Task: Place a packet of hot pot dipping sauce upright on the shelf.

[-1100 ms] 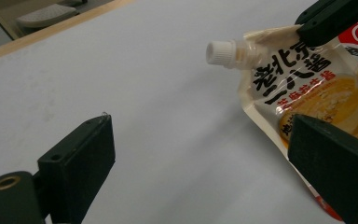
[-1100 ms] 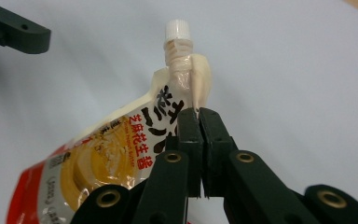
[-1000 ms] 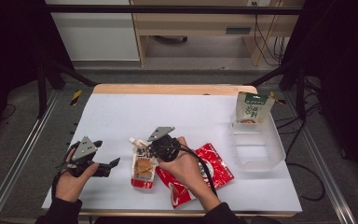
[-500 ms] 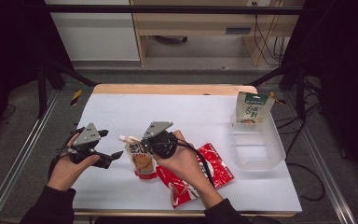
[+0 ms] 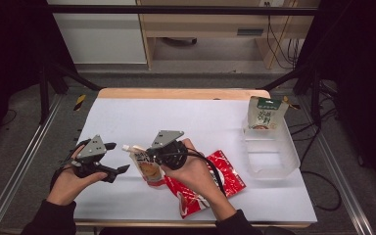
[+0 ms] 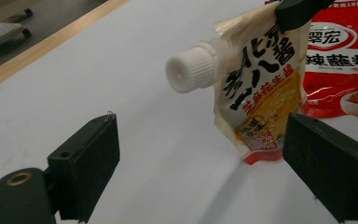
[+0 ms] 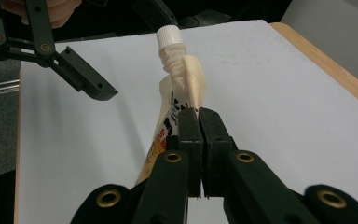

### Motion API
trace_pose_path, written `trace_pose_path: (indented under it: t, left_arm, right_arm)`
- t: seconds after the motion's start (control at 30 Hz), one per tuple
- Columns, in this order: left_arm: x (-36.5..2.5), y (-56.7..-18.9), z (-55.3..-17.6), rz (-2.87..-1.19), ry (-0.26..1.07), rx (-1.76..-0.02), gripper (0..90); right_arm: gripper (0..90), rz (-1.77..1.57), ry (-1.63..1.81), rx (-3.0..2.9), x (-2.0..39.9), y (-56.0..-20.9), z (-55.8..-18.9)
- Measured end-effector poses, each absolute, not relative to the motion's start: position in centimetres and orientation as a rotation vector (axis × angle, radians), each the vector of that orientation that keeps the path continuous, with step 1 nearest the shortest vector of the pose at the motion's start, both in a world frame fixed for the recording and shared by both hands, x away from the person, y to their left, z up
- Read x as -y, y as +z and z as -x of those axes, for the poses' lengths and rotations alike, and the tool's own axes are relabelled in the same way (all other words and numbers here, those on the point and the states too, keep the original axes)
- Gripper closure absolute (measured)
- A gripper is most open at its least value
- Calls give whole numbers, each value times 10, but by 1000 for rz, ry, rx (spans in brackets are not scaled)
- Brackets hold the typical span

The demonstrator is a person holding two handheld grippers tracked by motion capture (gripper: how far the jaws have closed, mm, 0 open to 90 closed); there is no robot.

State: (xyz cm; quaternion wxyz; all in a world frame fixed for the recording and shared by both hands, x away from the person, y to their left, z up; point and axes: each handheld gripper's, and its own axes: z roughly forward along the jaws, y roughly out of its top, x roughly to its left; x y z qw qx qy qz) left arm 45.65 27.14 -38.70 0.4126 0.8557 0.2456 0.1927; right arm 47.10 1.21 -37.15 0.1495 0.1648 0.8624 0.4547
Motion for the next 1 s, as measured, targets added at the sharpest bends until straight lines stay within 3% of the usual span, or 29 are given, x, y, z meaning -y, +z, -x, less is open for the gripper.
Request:
trace_pose_path:
  t: [0.13,0.43,0.77,1.0]
  left_arm:
    - [-270,-387,-456,-2145,478,-608,152]
    - [-265,-384,-453,-2134,468,-565,319]
    - [-264,-384,-453,-2120,431,-552,564]
    - [-264,-379,-451,-2114,385,-547,665]
  right_arm:
    - [889,-457,1313,-2486,-13,-371,-470]
    - [889,-379,1308,-2517,-19,-368,-458]
    - [886,-375,1304,-2526,-19,-368,-457]
    - [885,-407,1299,-2520,-15,-368,-458]
